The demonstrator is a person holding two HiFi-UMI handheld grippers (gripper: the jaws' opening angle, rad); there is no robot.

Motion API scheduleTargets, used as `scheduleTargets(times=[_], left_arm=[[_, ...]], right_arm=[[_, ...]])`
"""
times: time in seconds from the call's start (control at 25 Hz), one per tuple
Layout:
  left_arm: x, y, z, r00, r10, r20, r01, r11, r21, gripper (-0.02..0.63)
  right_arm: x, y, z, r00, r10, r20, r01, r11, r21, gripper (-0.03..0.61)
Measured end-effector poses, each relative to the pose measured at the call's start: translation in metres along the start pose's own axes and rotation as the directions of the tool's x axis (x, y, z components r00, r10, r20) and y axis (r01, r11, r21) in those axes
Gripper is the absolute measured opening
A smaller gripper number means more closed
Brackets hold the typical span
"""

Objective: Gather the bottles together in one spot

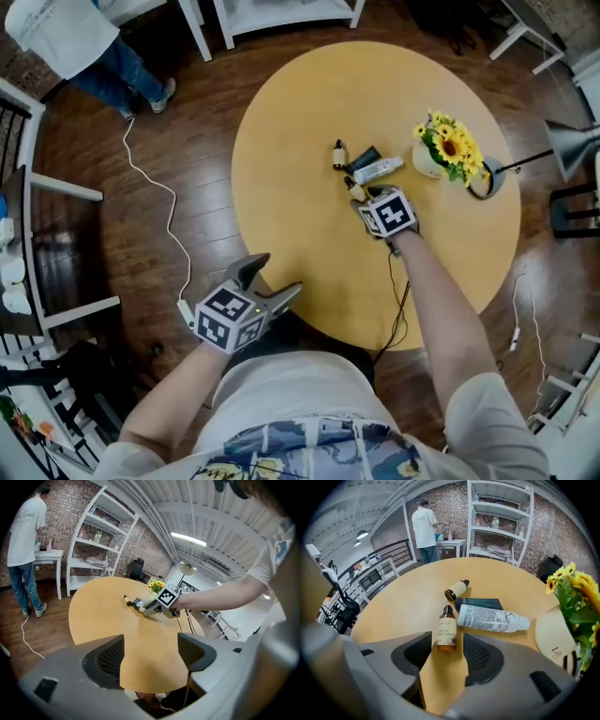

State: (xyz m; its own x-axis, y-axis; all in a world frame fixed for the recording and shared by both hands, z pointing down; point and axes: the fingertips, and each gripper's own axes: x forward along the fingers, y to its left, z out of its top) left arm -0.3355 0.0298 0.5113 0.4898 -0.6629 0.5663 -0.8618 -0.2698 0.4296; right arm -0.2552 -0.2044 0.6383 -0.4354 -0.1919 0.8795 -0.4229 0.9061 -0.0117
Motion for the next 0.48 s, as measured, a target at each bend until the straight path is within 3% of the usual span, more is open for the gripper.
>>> scheduleTargets(times=[0.16,0.48], left_arm=[[0.006,0.0,-0.004,1.0,-0.011,-0.021,0.011,1.0,0.002,0.334],[0.014,-0.005,0.008,0.999,-0.047,-0.026,0.048,0.997,0.053,0.331]], right_arm=[[0.008,0.001,-0.002,1.0,-0.01,-0.005,0.01,1.0,-0.027,0.148],[-0.017,0.007,-0.007,0.997,-0.051,0.055,0.054,0.997,-0.05,0.147]])
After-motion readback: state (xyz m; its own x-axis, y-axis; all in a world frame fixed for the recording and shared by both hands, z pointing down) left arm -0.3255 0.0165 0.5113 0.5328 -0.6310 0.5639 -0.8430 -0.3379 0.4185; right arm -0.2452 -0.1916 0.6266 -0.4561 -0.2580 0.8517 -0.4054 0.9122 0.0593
